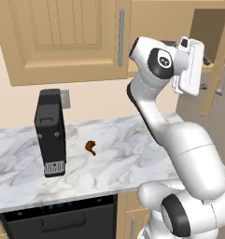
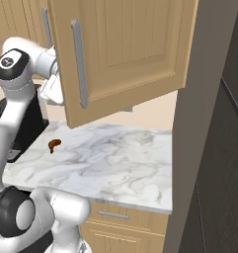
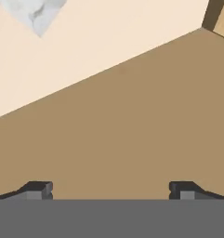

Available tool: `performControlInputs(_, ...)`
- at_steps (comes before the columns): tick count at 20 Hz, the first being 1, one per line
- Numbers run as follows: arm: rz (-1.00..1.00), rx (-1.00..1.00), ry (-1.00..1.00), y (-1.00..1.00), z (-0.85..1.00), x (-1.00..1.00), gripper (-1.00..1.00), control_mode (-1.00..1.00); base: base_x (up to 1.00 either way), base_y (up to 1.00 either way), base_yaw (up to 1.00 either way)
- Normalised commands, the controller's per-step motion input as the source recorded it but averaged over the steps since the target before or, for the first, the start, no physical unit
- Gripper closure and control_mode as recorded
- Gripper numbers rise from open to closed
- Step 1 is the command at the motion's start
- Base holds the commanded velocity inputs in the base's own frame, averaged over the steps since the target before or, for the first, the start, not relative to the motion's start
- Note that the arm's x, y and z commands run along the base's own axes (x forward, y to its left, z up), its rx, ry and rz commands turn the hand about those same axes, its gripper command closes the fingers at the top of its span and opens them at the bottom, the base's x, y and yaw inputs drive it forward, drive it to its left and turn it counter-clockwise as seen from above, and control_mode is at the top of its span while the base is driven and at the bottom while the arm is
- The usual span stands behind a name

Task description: Retrieve the tupperware from the cabinet, then place the raw meat into the tupperware to avoid contamination.

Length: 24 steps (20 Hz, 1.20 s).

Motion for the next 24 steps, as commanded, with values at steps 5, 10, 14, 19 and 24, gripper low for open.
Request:
performControlInputs(5, -0.13, -0.03, 0.04, -0.7, -0.03, -0.42, -1.0, -1.0, 0.0, 0.0, 0.0)
performControlInputs(10, -0.06, 0.0, 0.0, -1.0, -0.11, -0.39, -1.0, -1.0, 0.0, 0.0, 0.0)
performControlInputs(14, -0.04, 0.0, -0.02, -0.82, -0.11, -0.28, -1.0, -1.0, 0.0, 0.0, 0.0)
performControlInputs(19, 0.02, -0.01, -0.01, -0.5, -0.08, 0.06, -1.0, -1.0, 0.0, 0.0, 0.0)
performControlInputs(24, 0.0, -0.02, -0.02, -0.01, -0.02, 0.13, -1.0, -1.0, 0.0, 0.0, 0.0)
